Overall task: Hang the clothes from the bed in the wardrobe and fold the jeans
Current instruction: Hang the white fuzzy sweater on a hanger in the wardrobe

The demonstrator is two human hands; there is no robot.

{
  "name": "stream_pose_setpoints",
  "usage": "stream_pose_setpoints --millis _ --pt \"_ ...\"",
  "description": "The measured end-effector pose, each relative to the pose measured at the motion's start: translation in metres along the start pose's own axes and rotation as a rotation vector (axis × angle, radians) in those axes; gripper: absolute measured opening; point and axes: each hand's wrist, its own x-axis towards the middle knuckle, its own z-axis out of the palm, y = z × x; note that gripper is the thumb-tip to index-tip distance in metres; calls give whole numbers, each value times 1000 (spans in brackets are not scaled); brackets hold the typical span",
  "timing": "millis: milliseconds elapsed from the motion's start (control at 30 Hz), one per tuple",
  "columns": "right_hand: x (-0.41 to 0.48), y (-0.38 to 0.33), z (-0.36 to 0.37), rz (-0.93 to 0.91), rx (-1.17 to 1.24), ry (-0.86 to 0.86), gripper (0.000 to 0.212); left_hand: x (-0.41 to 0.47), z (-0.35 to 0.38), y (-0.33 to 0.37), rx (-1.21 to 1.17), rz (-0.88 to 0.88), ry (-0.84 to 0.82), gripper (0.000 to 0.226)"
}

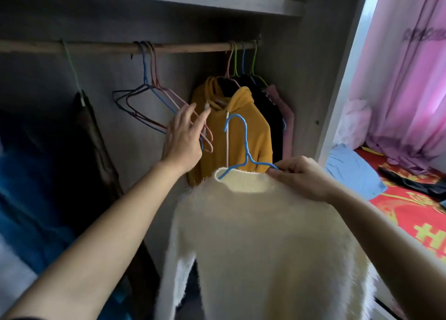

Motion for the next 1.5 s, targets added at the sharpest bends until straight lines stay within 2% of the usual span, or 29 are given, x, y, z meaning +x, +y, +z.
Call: stream_pose_setpoints --millis 67,133,200,300,433,600,700,800,900,1000,1233,1367,1500 --pt "16 10 2 25 -2 34 36 10 10 -2 123 25 -112 77" --pt "36 18 2 59 -19 60 37 12 18 -9 205 41 -171 58" --pt "60 20 1 80 -16 68 38 9 24 -18 261 32 -186 42" --pt "102 9 -5 95 21 84 34 1 26 -29 254 31 -145 31" --pt "160 -22 -19 42 92 158 19 -9 22 -30 272 53 -113 37" --pt "237 -58 -34 37 225 267 21 -12 10 -19 204 -22 -142 40" --pt "276 -65 -29 99 271 271 19 -13 6 -16 137 -63 -149 37" --pt "296 -62 -16 146 215 218 22 -15 3 -16 96 -94 -156 36" --pt "293 -55 3 129 74 160 27 -19 0 -16 56 -106 -151 37" --pt "276 -47 17 19 -102 204 36 -24 -4 -16 5 -115 -147 39" --pt "229 -18 18 -4 -150 97 59 -33 -11 -18 -24 -145 -168 41" --pt "192 -11 21 52 -315 131 49 -37 -16 -18 -92 -183 -122 41" --pt "140 5 33 61 -270 245 51 -50 -24 -1 -149 -253 1 39"
